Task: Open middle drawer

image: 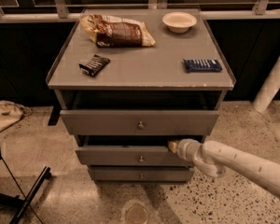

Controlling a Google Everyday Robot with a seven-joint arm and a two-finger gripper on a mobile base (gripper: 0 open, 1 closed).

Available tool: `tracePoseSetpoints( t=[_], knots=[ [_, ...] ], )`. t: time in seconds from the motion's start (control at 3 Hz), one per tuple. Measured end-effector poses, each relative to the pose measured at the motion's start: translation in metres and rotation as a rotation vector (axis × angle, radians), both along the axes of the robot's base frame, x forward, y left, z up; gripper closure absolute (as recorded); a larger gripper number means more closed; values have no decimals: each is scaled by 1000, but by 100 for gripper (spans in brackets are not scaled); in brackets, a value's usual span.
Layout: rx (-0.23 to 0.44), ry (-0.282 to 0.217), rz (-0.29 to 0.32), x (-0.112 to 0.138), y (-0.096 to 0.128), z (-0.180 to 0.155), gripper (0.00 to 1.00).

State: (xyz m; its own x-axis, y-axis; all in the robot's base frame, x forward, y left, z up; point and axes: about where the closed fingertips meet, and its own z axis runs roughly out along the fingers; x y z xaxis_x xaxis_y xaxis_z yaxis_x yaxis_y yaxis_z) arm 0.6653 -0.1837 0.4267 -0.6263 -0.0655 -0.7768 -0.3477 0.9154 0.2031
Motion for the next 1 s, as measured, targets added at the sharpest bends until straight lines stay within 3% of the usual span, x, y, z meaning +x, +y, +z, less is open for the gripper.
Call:
tracePoseSetpoints(
  t=[0.33,0.67,1.0],
  knots=[
    [-43,110,28,-29,-12,-2,100],
    [-39,190,4,-63,-38,-9,100],
    [-39,190,4,-63,-38,-9,100]
  ],
)
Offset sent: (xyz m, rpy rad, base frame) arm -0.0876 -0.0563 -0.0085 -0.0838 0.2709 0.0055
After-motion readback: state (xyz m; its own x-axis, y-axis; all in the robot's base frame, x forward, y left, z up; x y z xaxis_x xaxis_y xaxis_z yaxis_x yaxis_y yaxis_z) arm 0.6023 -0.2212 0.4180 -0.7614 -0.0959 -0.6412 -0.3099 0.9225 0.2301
